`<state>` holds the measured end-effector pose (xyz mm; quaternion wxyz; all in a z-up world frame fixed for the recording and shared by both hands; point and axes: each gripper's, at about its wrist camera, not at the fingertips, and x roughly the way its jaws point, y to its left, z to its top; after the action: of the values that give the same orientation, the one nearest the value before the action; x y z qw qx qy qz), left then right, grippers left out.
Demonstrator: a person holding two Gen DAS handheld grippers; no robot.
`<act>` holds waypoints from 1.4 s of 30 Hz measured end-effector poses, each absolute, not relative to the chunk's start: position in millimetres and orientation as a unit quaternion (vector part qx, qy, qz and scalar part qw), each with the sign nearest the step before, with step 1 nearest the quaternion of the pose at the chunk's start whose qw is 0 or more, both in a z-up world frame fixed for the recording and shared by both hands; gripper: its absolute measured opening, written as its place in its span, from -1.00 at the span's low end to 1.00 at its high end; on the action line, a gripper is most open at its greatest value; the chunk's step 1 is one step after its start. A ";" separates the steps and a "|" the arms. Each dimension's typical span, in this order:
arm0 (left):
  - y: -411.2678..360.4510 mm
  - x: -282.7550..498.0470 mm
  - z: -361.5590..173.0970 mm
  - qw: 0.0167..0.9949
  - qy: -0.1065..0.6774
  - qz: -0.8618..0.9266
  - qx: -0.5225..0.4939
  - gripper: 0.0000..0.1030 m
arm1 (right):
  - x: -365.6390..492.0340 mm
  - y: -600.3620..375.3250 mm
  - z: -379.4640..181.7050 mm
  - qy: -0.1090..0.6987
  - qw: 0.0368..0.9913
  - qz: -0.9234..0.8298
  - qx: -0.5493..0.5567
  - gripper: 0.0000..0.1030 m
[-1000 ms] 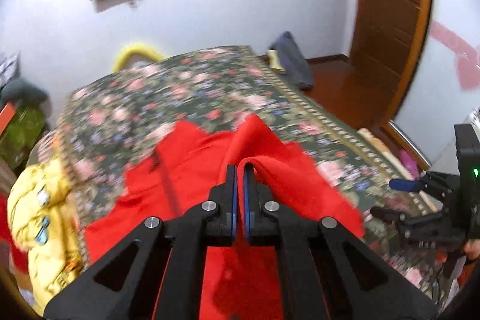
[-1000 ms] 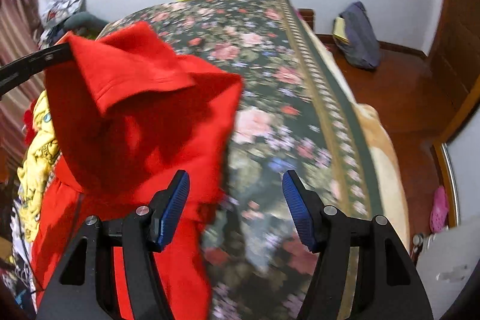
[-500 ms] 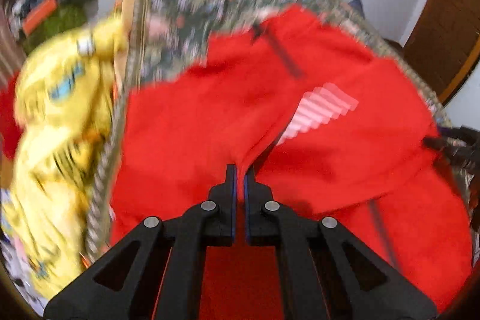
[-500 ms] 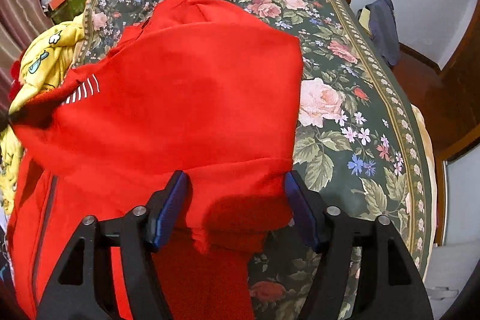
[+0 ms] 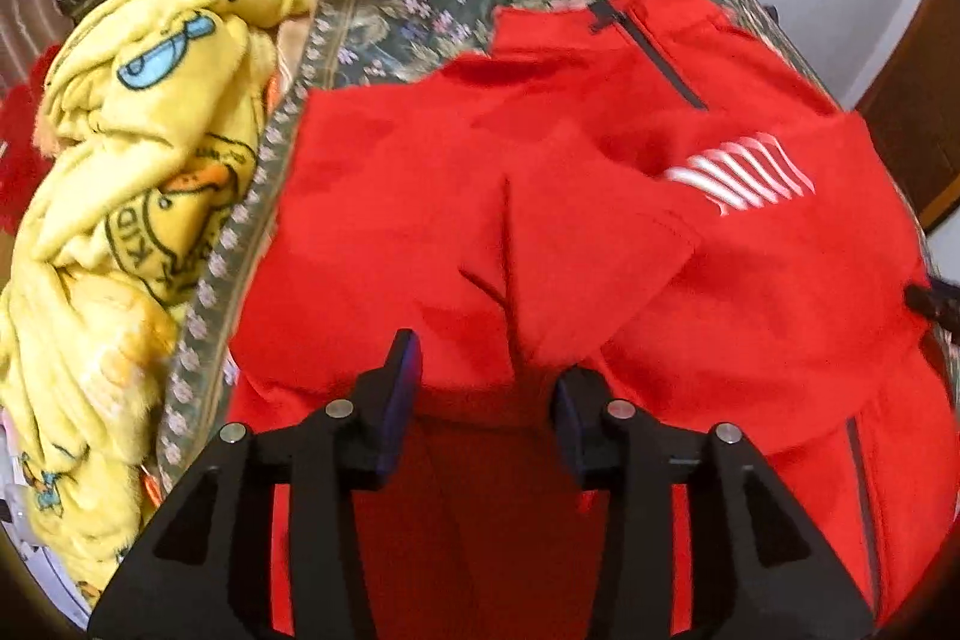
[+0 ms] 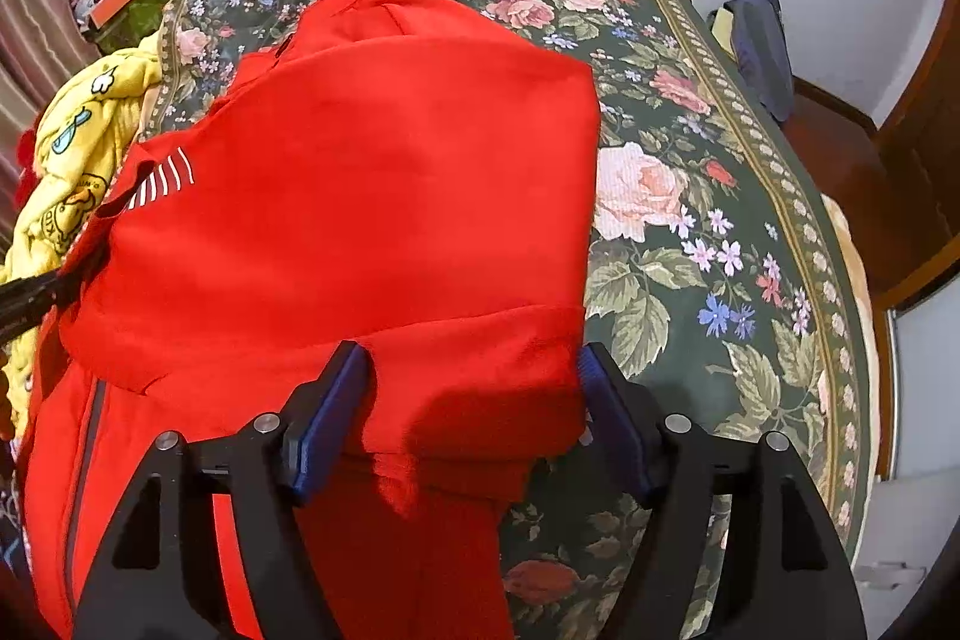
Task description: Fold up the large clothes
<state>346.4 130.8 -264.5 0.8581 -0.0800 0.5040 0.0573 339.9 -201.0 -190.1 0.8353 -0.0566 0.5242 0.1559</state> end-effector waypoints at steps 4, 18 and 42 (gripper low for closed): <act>147.7 347.4 -252.3 0.867 0.481 0.073 -0.103 -0.20 | 340.8 -203.7 -191.8 0.527 0.834 0.157 -0.044 0.38; 195.5 294.4 -286.6 0.838 0.519 0.089 -0.144 -0.71 | 338.0 -201.6 -191.6 0.527 0.835 0.147 -0.049 0.41; 211.2 326.8 -177.2 0.883 0.462 0.082 -0.017 0.24 | 358.7 -175.0 -123.5 0.477 0.853 0.178 -0.112 0.46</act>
<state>326.8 211.2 -177.2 0.8827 -0.0168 0.4624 0.0822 358.7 -175.0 -123.5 0.8532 -0.1125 0.4774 0.1776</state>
